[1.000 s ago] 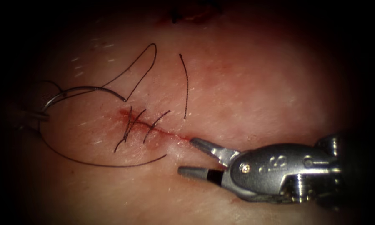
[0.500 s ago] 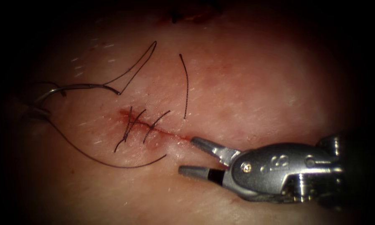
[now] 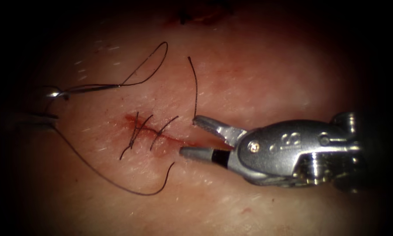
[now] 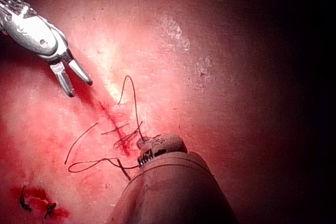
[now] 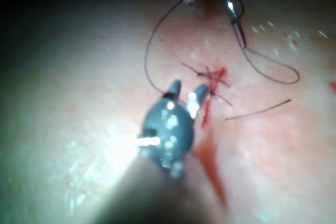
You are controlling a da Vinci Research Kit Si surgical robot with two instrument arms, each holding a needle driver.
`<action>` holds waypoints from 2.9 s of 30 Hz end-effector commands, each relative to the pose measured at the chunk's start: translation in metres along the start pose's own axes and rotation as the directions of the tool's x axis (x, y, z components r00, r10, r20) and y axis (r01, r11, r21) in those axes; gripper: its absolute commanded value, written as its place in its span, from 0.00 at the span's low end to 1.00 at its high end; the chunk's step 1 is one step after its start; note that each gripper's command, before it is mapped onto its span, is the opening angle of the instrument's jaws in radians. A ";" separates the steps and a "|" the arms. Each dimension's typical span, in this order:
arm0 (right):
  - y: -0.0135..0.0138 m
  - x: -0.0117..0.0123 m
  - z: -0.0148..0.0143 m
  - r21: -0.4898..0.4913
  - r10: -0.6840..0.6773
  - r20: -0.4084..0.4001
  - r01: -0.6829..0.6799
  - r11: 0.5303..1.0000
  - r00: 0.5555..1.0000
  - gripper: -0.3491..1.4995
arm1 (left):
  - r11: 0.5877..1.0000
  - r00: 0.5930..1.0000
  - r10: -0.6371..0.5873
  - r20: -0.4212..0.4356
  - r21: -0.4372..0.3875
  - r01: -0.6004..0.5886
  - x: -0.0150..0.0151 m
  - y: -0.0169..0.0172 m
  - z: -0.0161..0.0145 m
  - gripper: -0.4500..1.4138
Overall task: Wound Closure
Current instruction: Pick up the long suture end with the left gripper, then wrap the long suture tail twice around the right gripper, then use the left gripper to wrap the suture twice around the right gripper
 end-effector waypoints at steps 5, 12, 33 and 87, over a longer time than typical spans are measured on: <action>-0.0011 0.0000 0.0010 0.000 0.000 0.000 0.000 1.000 1.000 0.44 | 0.998 0.997 -0.046 -0.069 0.036 0.048 0.0046 -0.0005 -0.0013 0.00; -0.0015 0.0009 0.0026 0.041 0.001 -0.008 -0.001 0.999 1.000 0.44 | 0.997 0.992 -0.047 -0.116 0.054 0.054 0.0094 -0.0016 -0.0028 0.00; -0.0023 -0.0001 0.0086 0.308 -0.083 -0.109 0.113 0.945 0.991 0.00 | 0.999 0.970 -0.024 -0.241 0.023 0.030 0.0155 -0.0034 0.0044 0.00; -0.0021 -0.0010 0.0059 -0.142 0.126 -0.455 -0.211 0.967 0.881 0.80 | 0.997 0.977 -0.078 -0.201 -0.009 0.078 0.0053 0.0046 0.0133 0.00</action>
